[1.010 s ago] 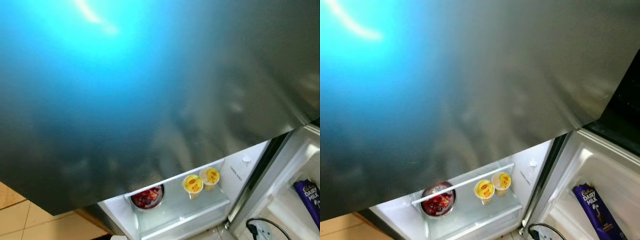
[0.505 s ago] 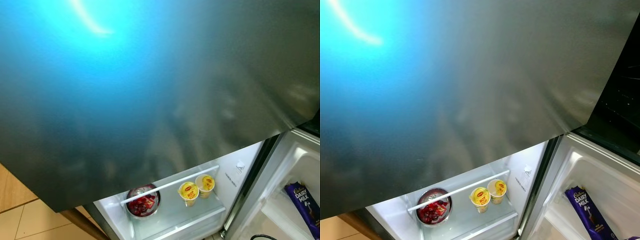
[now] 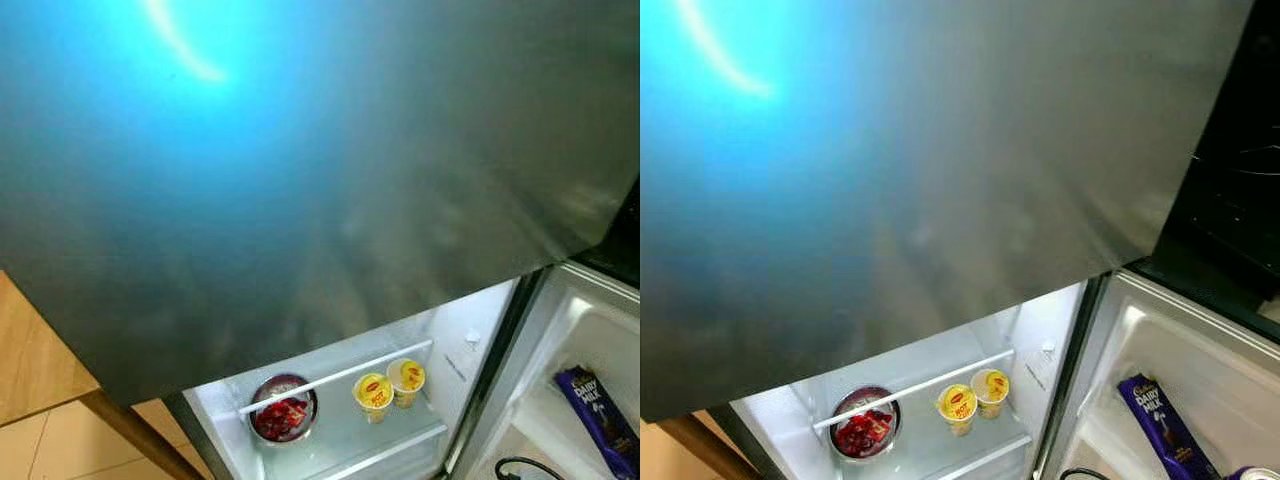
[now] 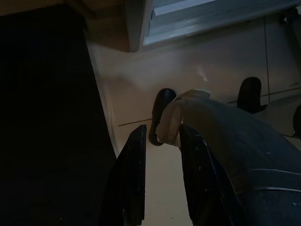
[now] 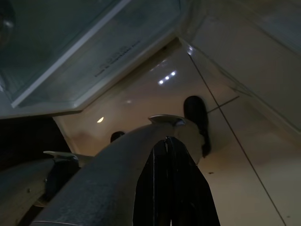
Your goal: Restocking fridge
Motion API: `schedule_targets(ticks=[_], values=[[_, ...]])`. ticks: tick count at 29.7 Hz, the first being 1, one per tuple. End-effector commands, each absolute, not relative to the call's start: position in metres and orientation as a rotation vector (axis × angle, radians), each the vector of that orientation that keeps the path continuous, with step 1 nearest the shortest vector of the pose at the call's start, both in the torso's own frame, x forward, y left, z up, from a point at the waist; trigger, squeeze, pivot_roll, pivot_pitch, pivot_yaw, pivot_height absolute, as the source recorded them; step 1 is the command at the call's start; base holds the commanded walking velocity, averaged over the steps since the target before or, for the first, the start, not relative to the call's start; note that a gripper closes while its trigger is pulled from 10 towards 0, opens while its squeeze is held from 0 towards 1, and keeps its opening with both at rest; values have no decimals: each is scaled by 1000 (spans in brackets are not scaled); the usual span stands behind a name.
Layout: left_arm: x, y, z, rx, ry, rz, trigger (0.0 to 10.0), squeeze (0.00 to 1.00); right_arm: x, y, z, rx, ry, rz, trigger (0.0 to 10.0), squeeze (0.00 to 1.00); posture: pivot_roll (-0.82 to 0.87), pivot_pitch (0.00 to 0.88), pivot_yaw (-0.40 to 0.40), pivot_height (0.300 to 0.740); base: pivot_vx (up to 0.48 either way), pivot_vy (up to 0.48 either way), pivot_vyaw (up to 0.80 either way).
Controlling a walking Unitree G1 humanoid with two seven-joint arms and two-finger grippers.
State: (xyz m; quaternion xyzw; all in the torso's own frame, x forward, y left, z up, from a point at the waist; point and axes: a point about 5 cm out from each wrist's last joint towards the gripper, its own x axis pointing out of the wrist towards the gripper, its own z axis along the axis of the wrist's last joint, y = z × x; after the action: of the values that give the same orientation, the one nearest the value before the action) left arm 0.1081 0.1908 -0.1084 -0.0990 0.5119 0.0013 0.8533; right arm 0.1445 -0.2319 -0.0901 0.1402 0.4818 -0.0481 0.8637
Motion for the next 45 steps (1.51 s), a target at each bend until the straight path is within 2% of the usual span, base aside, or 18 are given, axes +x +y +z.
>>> schedule_targets(ticks=[1, 29, 45], values=[[105, 198, -109, -188, 1095, 19, 10000, 0, 138, -232, -93, 286, 1039, -106, 10000, 0, -69, 7, 15, 740, -330, 0, 0], [104, 194, -110, -178, 1110, 2, 10000, 0, 134, -235, -94, 277, 1052, -117, 10000, 0, -86, 7, 10, 740, -356, 0, 0], [103, 193, -110, -182, 1111, 1, 10000, 0, 135, -232, -94, 275, 1056, -102, 10000, 0, -86, 14, 9, 740, -480, 0, 0]])
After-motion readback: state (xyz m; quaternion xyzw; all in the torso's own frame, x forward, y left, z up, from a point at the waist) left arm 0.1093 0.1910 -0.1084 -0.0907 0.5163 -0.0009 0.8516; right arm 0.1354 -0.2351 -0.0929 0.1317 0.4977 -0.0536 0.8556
